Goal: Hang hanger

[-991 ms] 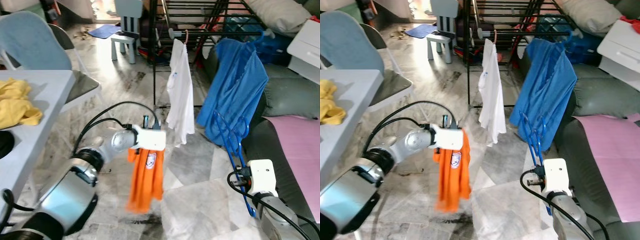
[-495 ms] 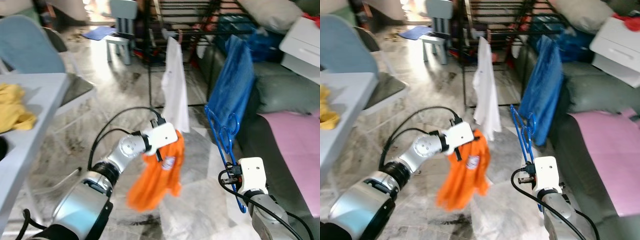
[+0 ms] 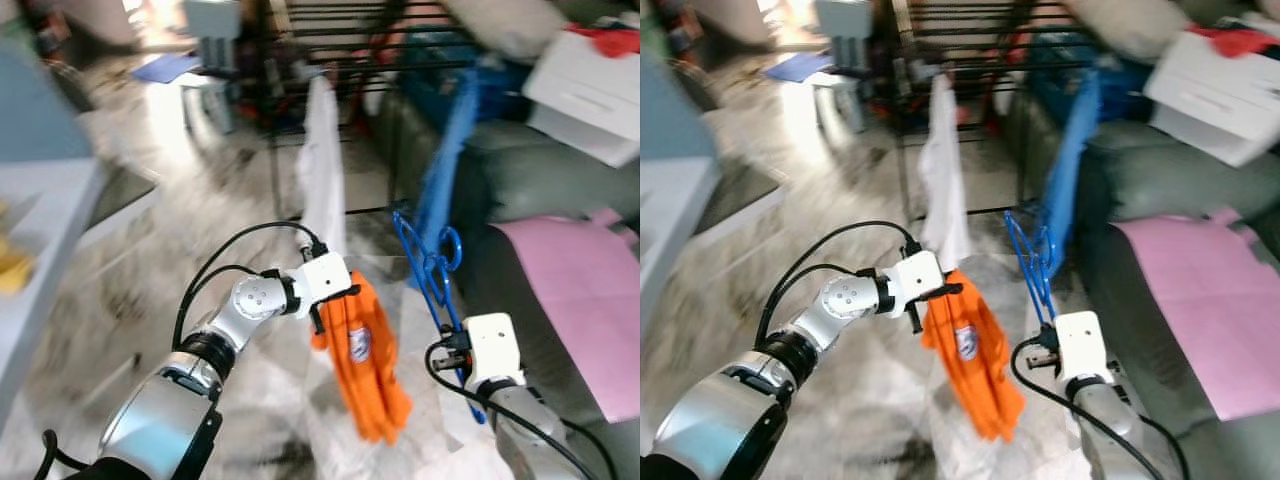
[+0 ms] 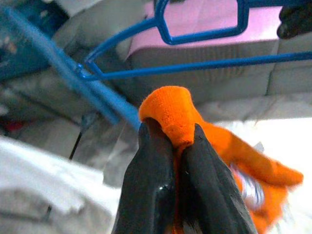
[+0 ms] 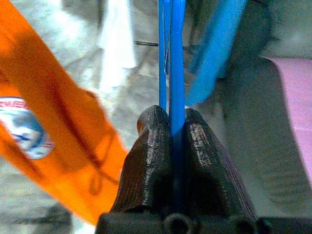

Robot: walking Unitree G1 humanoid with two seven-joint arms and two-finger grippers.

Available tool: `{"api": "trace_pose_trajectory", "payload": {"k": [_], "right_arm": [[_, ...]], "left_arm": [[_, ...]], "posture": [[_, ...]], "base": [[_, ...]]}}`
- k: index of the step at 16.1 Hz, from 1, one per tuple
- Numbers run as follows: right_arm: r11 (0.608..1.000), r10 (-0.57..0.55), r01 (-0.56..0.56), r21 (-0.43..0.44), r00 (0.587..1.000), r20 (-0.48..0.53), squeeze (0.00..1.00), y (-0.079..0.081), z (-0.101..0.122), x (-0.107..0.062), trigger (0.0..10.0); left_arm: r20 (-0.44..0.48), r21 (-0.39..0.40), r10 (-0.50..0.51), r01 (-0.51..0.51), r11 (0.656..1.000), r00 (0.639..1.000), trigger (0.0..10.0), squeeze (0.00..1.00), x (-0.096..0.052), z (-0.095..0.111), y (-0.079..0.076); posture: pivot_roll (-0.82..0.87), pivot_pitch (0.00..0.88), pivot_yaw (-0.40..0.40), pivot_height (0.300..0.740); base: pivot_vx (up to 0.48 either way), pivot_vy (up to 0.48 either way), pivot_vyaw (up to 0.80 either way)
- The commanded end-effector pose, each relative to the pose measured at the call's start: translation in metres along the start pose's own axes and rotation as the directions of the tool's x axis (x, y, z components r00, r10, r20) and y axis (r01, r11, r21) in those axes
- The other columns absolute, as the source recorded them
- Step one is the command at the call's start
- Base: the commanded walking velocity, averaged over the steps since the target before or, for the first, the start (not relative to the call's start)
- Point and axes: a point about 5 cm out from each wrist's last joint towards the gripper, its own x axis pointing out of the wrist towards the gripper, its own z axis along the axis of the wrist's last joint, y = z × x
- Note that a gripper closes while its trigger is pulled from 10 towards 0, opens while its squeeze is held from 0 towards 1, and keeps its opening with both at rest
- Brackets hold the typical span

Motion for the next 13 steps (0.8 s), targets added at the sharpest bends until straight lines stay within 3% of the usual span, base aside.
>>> {"api": "trace_pose_trajectory", "payload": {"k": [1, 5, 11, 13], "right_arm": [[1.0, -0.002, 0.002, -0.005, 1.0, 0.009, 0.0, -0.0016, 0.002, 0.0009, 10.0], [1.0, 0.003, -0.003, -0.011, 1.0, 0.001, 0.0, 0.0002, -0.0006, 0.0012, 10.0], [1.0, 0.006, -0.006, 0.0, 1.0, -0.003, 0.0, 0.0021, -0.0027, 0.0009, 10.0], [1.0, 0.005, -0.005, 0.007, 1.0, -0.002, 0.0, 0.0018, -0.003, 0.0009, 10.0]], "left_arm": [[0.039, 0.022, -0.008, 0.008, 1.0, 0.999, 10.0, 0.0, 0.0028, 0.0095, 0.0024], [0.036, 0.026, -0.038, 0.038, 0.999, 0.999, 10.0, 0.0, 0.003, 0.0084, -0.0011], [0.023, 0.054, -0.011, 0.01, 0.999, 1.0, 10.0, 0.0, 0.001, 0.0085, 0.0037], [0.017, 0.145, -0.023, 0.02, 0.989, 1.0, 10.0, 0.0, 0.0005, 0.0124, 0.006]], "posture": [[-0.04, 0.0, -0.043, 0.74], [-0.04, 0.0, -0.041, 0.74], [-0.04, 0.0, -0.042, 0.74], [-0.04, 0.0, -0.045, 0.74]], "base": [[0.262, 0.0, -0.79], [0.129, 0.0, -0.68], [0.0, 0.0, 0.0], [0.0, 0.0, 0.0]]}}
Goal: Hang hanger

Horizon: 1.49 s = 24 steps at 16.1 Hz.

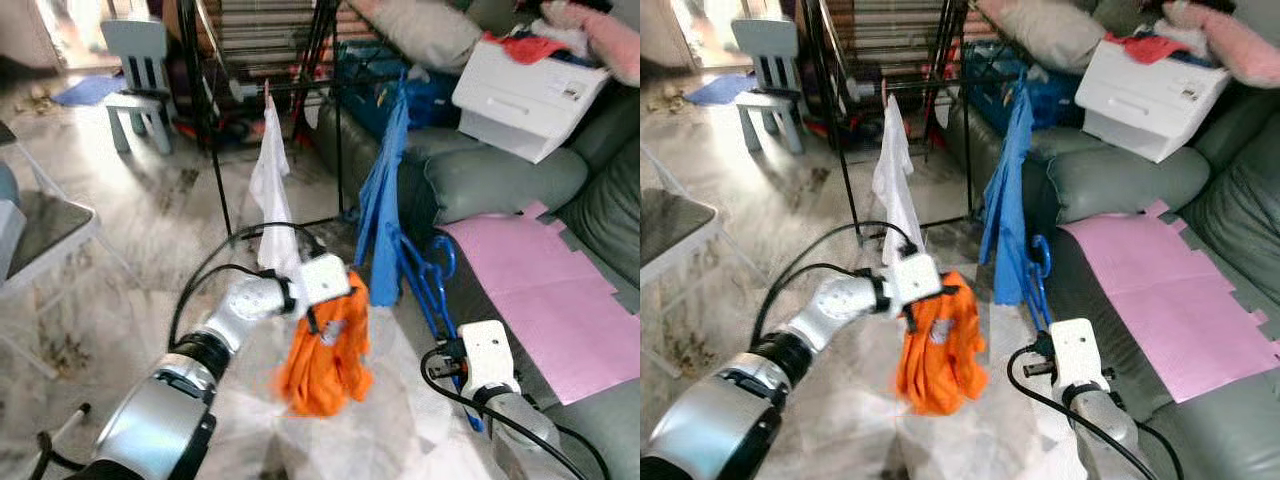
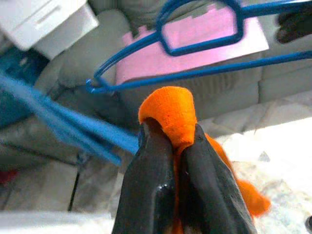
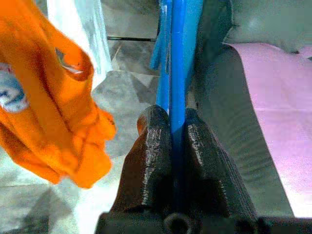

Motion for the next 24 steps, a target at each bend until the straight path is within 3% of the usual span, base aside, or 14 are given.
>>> {"api": "trace_pose_trajectory", "payload": {"k": [1, 3, 4, 5, 6, 7, 8, 9, 11, 12, 16, 19, 21, 24], "right_arm": [[1.0, -0.016, 0.016, -0.001, 1.0, 0.019, 0.0, -0.006, 0.005, -0.001, 10.0], [1.0, -0.016, 0.016, 0.009, 0.999, 0.027, 0.0, -0.007, 0.005, -0.002, 10.0], [1.0, -0.025, 0.024, 0.017, 0.999, 0.037, 0.0, -0.01, 0.006, -0.004, 10.0], [0.999, -0.034, 0.033, 0.021, 0.998, 0.047, 0.0, -0.016, 0.008, -0.007, 10.0], [0.999, -0.035, 0.034, 0.016, 0.998, 0.049, 0.0, -0.02, 0.008, -0.009, 10.0], [0.999, -0.045, 0.045, -0.001, 0.998, 0.044, 0.0, -0.026, 0.009, -0.011, 10.0], [0.999, -0.05, 0.05, -0.006, 0.998, 0.046, 0.0, -0.03, 0.01, -0.013, 10.0], [0.999, -0.048, 0.049, -0.007, 0.998, 0.051, 0.0, -0.033, 0.013, -0.014, 10.0], [0.999, -0.044, 0.045, -0.017, 0.998, 0.047, 0.0, -0.035, 0.013, -0.016, 10.0], [0.999, -0.044, 0.045, -0.021, 0.998, 0.042, 0.0, -0.035, 0.012, -0.016, 10.0], [0.992, 0.114, -0.111, -0.054, 0.993, 0.042, 0.0, -0.028, 0.018, -0.025, 10.0], [0.946, 0.293, -0.291, -0.141, 0.956, -0.004, 0.0, -0.023, 0.023, -0.037, 10.0], [0.92, 0.361, -0.361, -0.15, 0.932, -0.029, 0.0, -0.023, 0.026, -0.046, 10.0], [0.871, 0.456, -0.464, -0.16, 0.886, -0.086, 0.0, -0.02, 0.025, -0.062, 10.0]], "left_arm": [[0.067, 0.089, 0.044, -0.05, 0.995, 0.997, 10.0, 0.0, 0.003, 0.02, 0.015], [0.116, 0.122, 0.128, -0.142, 0.982, 0.985, 10.0, 0.0, 0.002, 0.033, 0.031], [0.099, 0.177, 0.181, -0.197, 0.964, 0.978, 10.0, 0.0, -0.001, 0.035, 0.04], [0.085, 0.276, 0.261, -0.274, 0.921, 0.962, 10.0, 0.0, -0.006, 0.037, 0.053], [0.068, 0.395, 0.269, -0.274, 0.877, 0.961, 10.0, 0.0, -0.01, 0.036, 0.057], [0.028, 0.542, 0.212, -0.193, 0.818, 0.977, 10.0, 0.0, -0.015, 0.032, 0.055], [-0.012, 0.582, 0.149, -0.115, 0.805, 0.989, 10.0, 0.0, -0.018, 0.027, 0.052], [-0.082, 0.636, 0.115, -0.037, 0.771, 0.99, 10.0, 0.0, -0.024, 0.019, 0.053], [-0.178, 0.655, 0.095, 0.046, 0.754, 0.979, 10.0, 0.0, -0.032, 0.01, 0.058], [-0.179, 0.655, 0.101, 0.042, 0.754, 0.979, 10.0, 0.0, -0.033, 0.01, 0.06], [-0.032, 0.714, 0.184, -0.106, 0.692, 0.982, 10.0, 0.0, -0.03, 0.027, 0.07], [-0.07, 0.771, 0.131, -0.03, 0.637, 0.989, 10.0, 0.0, -0.031, 0.023, 0.065], [-0.093, 0.806, 0.123, 0.002, 0.592, 0.988, 10.0, 0.0, -0.034, 0.02, 0.066], [-0.107, 0.823, 0.168, -0.007, 0.568, 0.98, 10.0, 0.0, -0.037, 0.017, 0.071]], "posture": [[-0.04, 0.0, -0.043, 0.74], [-0.03, 0.0, -0.039, 0.74], [-0.03, 0.0, -0.035, 0.74], [-0.03, 0.0, -0.035, 0.74], [-0.04, 0.0, -0.03, 0.74], [-0.04, 0.0, -0.029, 0.74], [-0.04, 0.0, -0.028, 0.74], [-0.04, 0.0, -0.027, 0.74], [-0.04, 0.0, -0.027, 0.74], [-0.04, 0.0, -0.027, 0.74], [-0.04, 0.0, -0.032, 0.74], [-0.05, 0.0, -0.031, 0.74], [-0.05, 0.0, -0.027, 0.74], [-0.05, 0.0, -0.021, 0.74]], "base": [[0.0, 0.0, 0.0], [0.0, 0.0, 0.0], [0.0, 0.0, 0.0], [0.0, 0.0, 0.0], [0.0, 0.0, 0.0], [0.0, 0.0, 0.0], [0.0, 0.0, 0.0], [0.0, 0.0, 0.0], [0.0, 0.0, 0.0], [0.0, 0.0, 0.0], [0.0, 0.0, 0.0], [0.0, 0.0, 0.0], [0.0, 0.0, 0.0], [0.0, 0.0, 0.0]]}}
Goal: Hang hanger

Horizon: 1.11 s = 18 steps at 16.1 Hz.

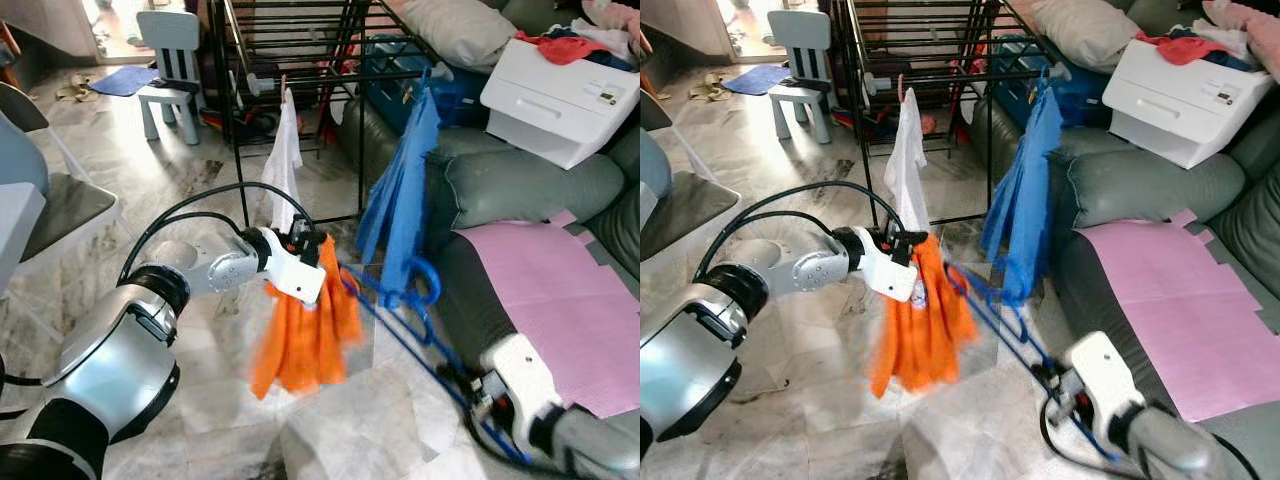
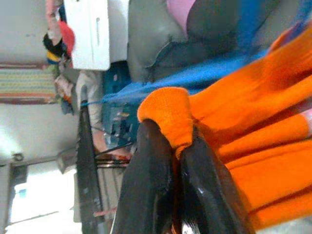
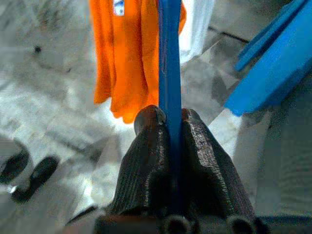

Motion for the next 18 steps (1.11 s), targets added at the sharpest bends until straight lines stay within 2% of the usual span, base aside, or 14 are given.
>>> {"api": "trace_pose_trajectory", "payload": {"k": [1, 3, 4, 6, 7, 9, 12, 14, 15, 18], "right_arm": [[0.999, 0.032, -0.032, -0.011, 0.999, 0.01, 0.0, 0.003, 0.006, -0.004, 10.0], [0.997, 0.08, -0.08, -0.004, 0.996, -0.029, 0.0, 0.004, 0.003, -0.021, 10.0], [0.995, 0.099, -0.099, 0.01, 0.993, -0.066, 0.0, 0.003, -0.003, -0.031, 10.0], [0.996, 0.084, -0.083, 0.015, 0.992, -0.089, 0.0, -0.001, -0.007, -0.035, 10.0], [0.996, 0.083, -0.082, 0.015, 0.993, -0.084, 0.0, -0.001, -0.005, -0.035, 10.0], [0.998, 0.07, -0.07, 0.006, 0.994, -0.08, 0.0, -0.004, -0.003, -0.035, 10.0], [1.0, 0.015, -0.015, -0.003, 0.998, -0.061, 0.0, -0.018, 0.001, -0.037, 10.0], [0.998, 0.066, -0.067, -0.008, 0.997, -0.045, 0.0, -0.015, 0.006, -0.038, 10.0], [1.0, 0.012, -0.013, -0.024, 1.0, -0.029, 0.0, -0.025, 0.011, -0.04, 10.0], [0.998, -0.054, 0.055, -0.031, 0.998, 0.022, 0.0, -0.041, 0.023, -0.047, 10.0]], "left_arm": [[-0.021, 0.04, 0.025, -0.024, 0.999, 0.999, 10.0, 0.0, -0.001, -0.005, 0.012], [-0.041, 0.05, 0.06, -0.058, 0.997, 0.997, 10.0, 0.0, -0.002, -0.008, 0.015], [-0.017, 0.049, 0.125, -0.124, 0.991, 0.992, 10.0, 0.0, -0.001, -0.005, 0.023], [0.021, 0.023, 0.186, -0.187, 0.982, 0.982, 10.0, 0.0, 0.0, 0.0, 0.03], [0.031, 0.035, 0.206, -0.207, 0.978, 0.978, 10.0, 0.0, 0.001, 0.001, 0.031], [0.026, 0.024, 0.195, -0.195, 0.98, 0.981, 10.0, 0.0, 0.0, 0.001, 0.029], [0.017, 0.01, 0.173, -0.173, 0.985, 0.985, 10.0, 0.0, -0.003, -0.002, 0.023], [0.008, 0.011, 0.174, -0.174, 0.985, 0.985, 10.0, 0.0, -0.004, -0.004, 0.022], [-0.005, -0.001, 0.163, -0.163, 0.987, 0.987, 10.0, 0.0, -0.005, -0.006, 0.018], [-0.014, -0.003, 0.142, -0.142, 0.99, 0.99, 10.0, 0.0, -0.007, -0.008, 0.011]], "posture": [[-0.05, 0.0, -0.019, 0.74], [-0.06, 0.0, -0.015, 0.74], [-0.07, 0.0, -0.016, 0.74], [-0.07, 0.0, -0.016, 0.74], [-0.07, 0.0, -0.016, 0.74], [-0.06, 0.0, -0.015, 0.74], [-0.05, 0.0, -0.016, 0.74], [-0.04, 0.0, -0.02, 0.74], [-0.04, 0.0, -0.018, 0.74], [-0.04, 0.0, -0.016, 0.74]], "base": [[0.0, 0.0, 0.0], [0.0, 0.0, 0.0], [0.0, 0.0, 0.0], [0.0, 0.0, 0.0], [0.0, 0.0, 0.0], [0.0, 0.0, 0.0], [0.0, 0.0, 0.0], [0.0, 0.0, 0.0], [0.0, 0.0, 0.0], [0.0, 0.0, 0.0]]}}
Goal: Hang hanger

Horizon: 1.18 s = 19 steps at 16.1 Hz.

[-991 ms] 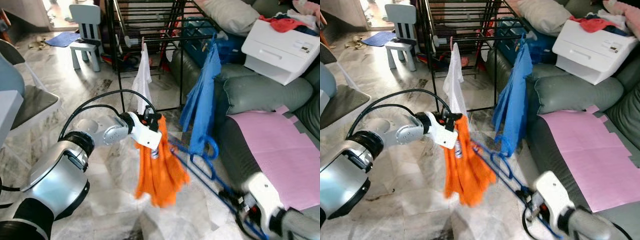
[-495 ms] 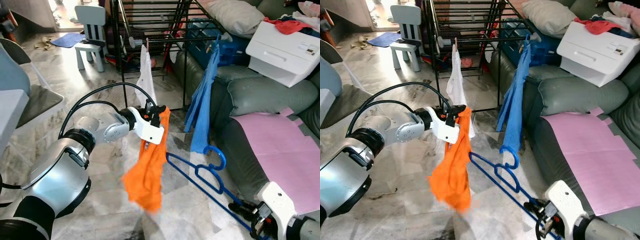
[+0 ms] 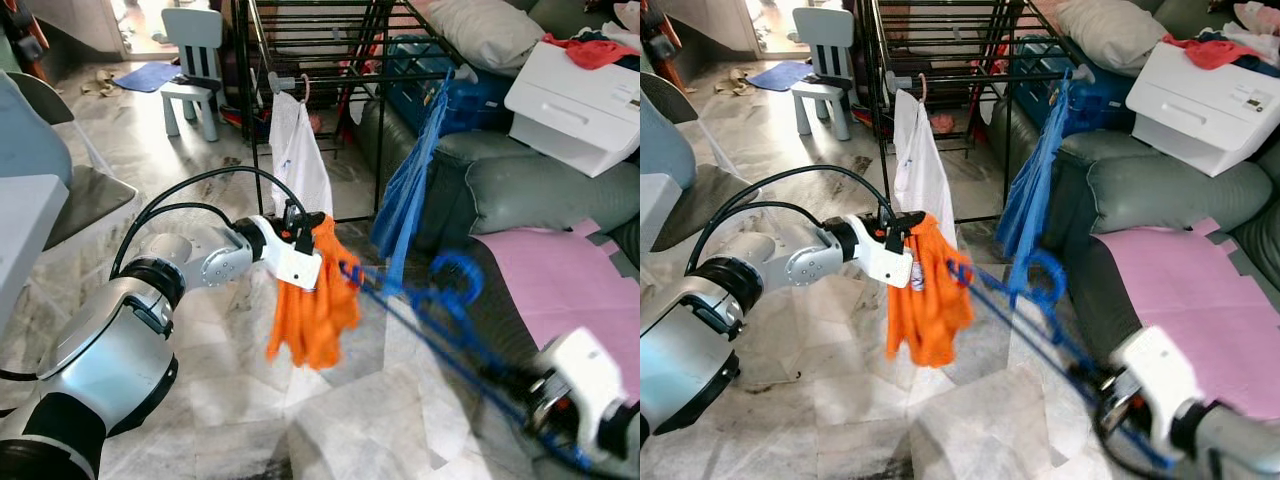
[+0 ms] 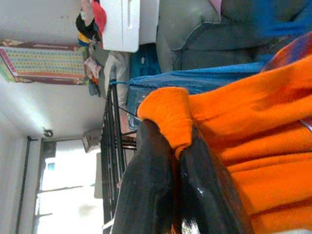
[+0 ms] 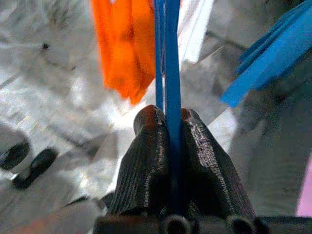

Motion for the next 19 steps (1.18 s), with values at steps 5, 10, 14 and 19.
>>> {"api": "trace_pose_trajectory", "payload": {"k": [5, 10, 14, 19], "right_arm": [[1.0, 0.01, -0.01, 0.009, 1.0, -0.016, 0.0, -0.006, -0.003, -0.007, 10.0], [0.995, 0.079, -0.078, 0.06, 0.997, -0.022, 0.0, 0.008, -0.011, -0.001, 10.0], [0.988, 0.133, -0.13, 0.089, 0.991, -0.028, 0.0, 0.016, -0.016, 0.001, 10.0], [0.965, 0.222, -0.213, 0.155, 0.974, -0.039, 0.0, 0.034, -0.028, 0.002, 10.0]], "left_arm": [[0.005, -0.008, 0.021, -0.021, 1.0, 1.0, 10.0, 0.0, 0.001, 0.0, 0.005], [0.021, -0.007, 0.013, -0.013, 1.0, 1.0, 10.0, 0.0, 0.0, 0.002, 0.003], [0.09, -0.009, 0.011, -0.01, 1.0, 0.996, 10.0, 0.0, 0.002, 0.01, 0.002], [0.191, -0.028, 0.034, -0.029, 0.999, 0.981, 10.0, 0.0, 0.006, 0.026, 0.001]], "posture": [[-0.04, 0.0, -0.014, 0.74], [-0.04, 0.0, -0.014, 0.74], [-0.03, 0.0, -0.017, 0.74], [-0.04, 0.0, -0.016, 0.74]], "base": [[0.0, 0.0, 0.0], [0.0, 0.0, 0.0], [0.0, 0.0, 0.0], [0.0, 0.0, 0.0]]}}
